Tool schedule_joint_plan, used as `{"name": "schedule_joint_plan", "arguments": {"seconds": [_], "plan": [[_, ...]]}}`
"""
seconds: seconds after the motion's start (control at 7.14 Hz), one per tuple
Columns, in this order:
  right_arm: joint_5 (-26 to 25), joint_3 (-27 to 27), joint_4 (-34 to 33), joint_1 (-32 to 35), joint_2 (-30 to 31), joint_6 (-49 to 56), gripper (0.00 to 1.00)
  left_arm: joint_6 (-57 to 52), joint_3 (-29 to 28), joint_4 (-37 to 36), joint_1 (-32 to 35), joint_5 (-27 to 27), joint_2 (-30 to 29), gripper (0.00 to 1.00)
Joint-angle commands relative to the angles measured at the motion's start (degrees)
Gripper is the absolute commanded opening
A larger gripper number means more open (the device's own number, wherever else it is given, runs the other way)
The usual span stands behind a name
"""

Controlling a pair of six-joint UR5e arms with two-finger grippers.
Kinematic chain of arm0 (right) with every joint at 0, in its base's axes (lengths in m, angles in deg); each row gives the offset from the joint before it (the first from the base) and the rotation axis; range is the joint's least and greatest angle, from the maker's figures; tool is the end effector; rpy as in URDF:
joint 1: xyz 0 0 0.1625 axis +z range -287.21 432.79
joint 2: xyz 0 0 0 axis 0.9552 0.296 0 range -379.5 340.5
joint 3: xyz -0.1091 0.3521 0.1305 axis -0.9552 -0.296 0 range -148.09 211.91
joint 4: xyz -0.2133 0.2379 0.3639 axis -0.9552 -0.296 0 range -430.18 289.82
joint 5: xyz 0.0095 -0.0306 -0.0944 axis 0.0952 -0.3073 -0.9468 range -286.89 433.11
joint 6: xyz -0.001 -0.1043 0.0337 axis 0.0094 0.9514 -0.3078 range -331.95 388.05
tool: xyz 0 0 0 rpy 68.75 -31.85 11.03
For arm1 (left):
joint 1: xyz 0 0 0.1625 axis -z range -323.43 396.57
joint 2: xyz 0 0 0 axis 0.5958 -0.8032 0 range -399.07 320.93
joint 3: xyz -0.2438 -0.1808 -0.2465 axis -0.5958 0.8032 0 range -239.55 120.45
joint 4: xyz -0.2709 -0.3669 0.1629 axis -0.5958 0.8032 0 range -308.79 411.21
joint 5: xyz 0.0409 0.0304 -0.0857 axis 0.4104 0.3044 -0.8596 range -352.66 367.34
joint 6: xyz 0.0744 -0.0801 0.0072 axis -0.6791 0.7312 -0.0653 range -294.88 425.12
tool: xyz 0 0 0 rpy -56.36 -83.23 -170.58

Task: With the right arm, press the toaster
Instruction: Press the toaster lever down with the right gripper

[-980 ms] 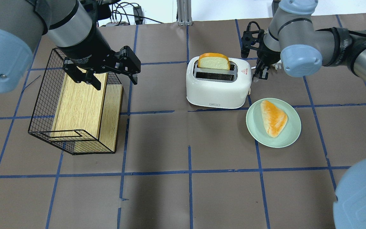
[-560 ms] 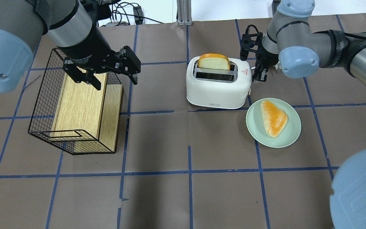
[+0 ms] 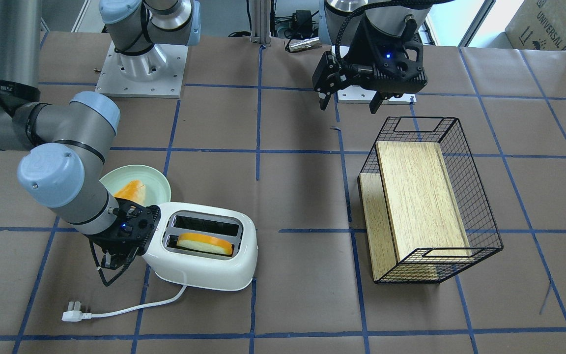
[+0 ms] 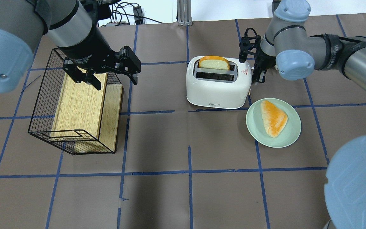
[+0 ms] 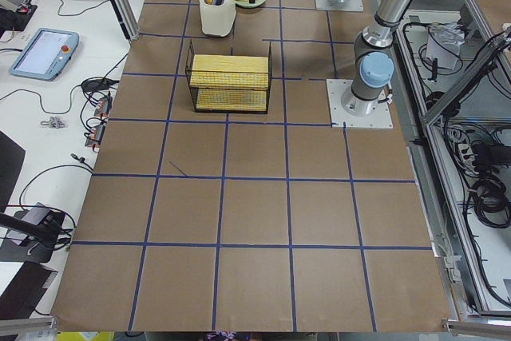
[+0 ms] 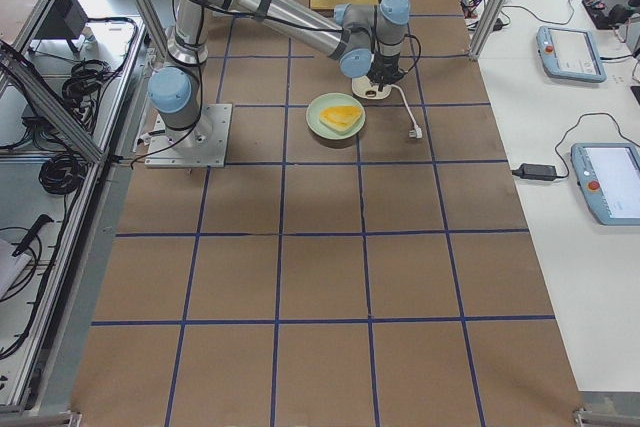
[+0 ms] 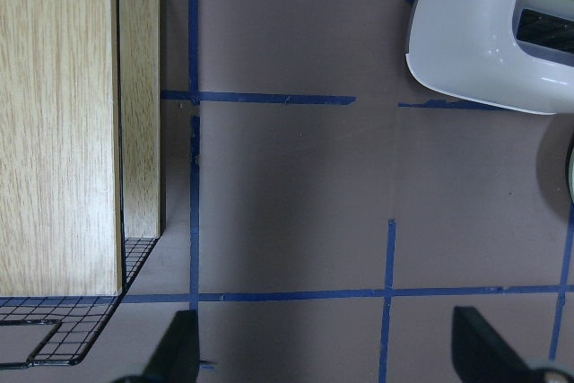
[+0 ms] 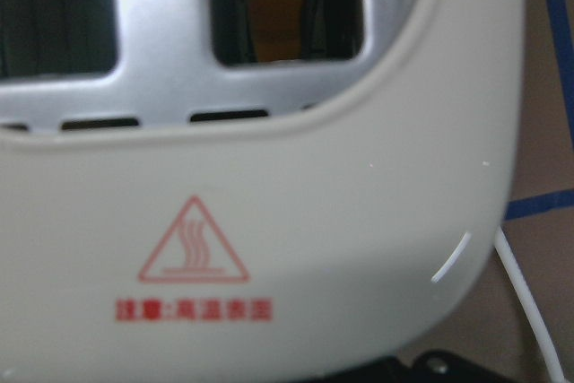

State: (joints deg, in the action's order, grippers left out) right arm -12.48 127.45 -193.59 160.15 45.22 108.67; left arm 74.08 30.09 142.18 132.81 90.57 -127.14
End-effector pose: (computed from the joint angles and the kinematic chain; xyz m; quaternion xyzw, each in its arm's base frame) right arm 0.1107 -0.6772 0.1729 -0.6293 0.7759 -0.0425 0.0137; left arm -0.2055 -0.5349 0.4654 0.0230 -0.9979 0.0035 0.0600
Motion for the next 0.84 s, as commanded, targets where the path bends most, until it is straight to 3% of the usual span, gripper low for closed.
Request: {"name": "schedule_joint_plan", "arguments": {"seconds": [0.0,0.7], "plan": [[-0.01,0.0,-1.65,0.0,-0.65,-0.03,0.05,0.0,0.0,0.0,0.0,0.0,0.0,1.0],[-0.01,0.26,-1.74,0.0,-1.52,-0.12,0.05,0.0,0.0,0.0,0.0,0.0,0.0,1.0]]}}
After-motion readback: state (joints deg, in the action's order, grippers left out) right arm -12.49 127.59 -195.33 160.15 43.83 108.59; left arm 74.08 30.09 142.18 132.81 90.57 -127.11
